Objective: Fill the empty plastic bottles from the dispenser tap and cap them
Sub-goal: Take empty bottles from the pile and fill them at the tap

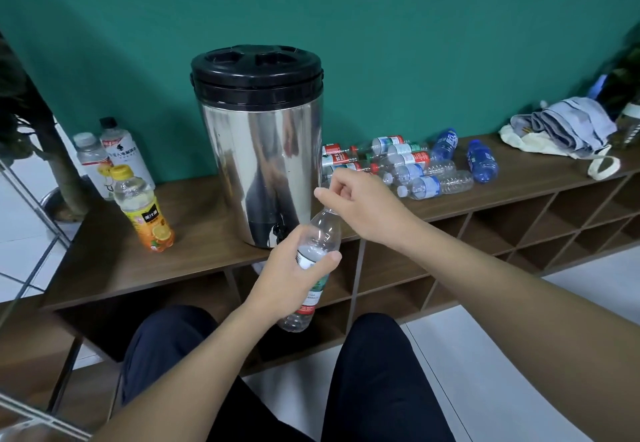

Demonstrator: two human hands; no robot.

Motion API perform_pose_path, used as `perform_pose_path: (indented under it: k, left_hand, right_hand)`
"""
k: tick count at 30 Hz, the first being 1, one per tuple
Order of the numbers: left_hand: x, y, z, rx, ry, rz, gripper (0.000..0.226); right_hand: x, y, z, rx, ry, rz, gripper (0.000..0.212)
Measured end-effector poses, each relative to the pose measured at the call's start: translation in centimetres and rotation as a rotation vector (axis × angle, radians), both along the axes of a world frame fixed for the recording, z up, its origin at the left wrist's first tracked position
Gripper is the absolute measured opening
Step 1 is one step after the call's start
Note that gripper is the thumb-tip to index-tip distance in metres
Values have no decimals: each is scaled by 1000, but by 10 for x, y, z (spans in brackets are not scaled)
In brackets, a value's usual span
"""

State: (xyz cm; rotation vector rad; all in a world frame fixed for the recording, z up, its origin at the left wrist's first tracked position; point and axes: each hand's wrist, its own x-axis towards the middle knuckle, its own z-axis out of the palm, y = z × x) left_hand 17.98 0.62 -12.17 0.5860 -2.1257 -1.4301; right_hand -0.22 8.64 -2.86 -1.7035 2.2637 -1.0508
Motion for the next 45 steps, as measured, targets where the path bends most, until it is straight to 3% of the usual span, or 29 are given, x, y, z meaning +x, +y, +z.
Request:
perform_pose_path:
  k: [4, 10, 14, 20, 24, 30, 34, 38, 45]
  left_hand:
    - [12, -12, -1, 125, 59, -166, 25]
    - [19, -23, -7, 457, -9, -378, 48]
    - [20, -28, -16, 337, -51, -316, 44]
    - [24, -33, -36, 68, -122, -148, 34]
    - [22, -33, -49, -77, -191, -77, 44]
    - [23, -34, -65, -29, -164, -86, 48]
    - [23, -36, -78, 68, -126, -98, 54]
    - [24, -45, -92, 130, -116, -76, 53]
    - [29, -64, -116, 63, -150, -52, 59]
  right_hand:
    - [-3, 13, 4, 62, 39, 252, 21]
    - [-10, 23, -7, 55, 80, 319, 13]
    - [-13, 20, -16, 65, -1, 308, 8]
    - [-17, 9, -31, 200, -2, 181, 30]
    - [-10, 1, -46, 182, 6, 113, 39]
    - [-6, 1, -61, 180, -94, 178, 15]
    - [-9, 3, -68, 139, -149, 213, 15]
    - [-16, -9, -84, 94, -112, 75, 19]
    - [-46, -49, -123, 148, 64, -184, 21]
